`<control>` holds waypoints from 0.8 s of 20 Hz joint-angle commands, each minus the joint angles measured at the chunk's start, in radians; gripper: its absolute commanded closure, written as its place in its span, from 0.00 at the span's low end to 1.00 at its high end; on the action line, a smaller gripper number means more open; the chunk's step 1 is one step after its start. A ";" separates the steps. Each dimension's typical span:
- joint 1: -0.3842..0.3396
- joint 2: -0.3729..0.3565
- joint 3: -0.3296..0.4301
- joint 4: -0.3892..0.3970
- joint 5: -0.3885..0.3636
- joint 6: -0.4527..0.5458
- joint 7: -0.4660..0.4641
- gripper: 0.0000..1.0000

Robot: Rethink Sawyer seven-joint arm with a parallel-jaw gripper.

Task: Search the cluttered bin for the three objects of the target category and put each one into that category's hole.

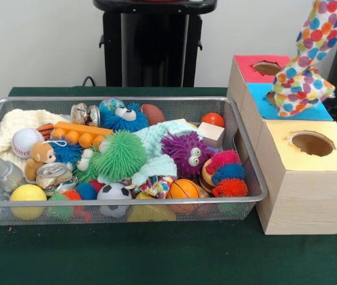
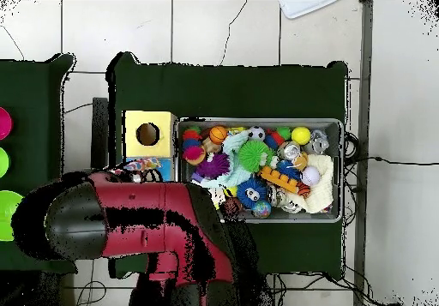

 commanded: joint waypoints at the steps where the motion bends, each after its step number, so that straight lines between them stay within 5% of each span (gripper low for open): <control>1: -0.006 0.071 0.005 0.126 0.028 -0.088 0.213 1.00; 16: 0.027 0.073 -0.017 0.018 0.019 0.048 0.255 1.00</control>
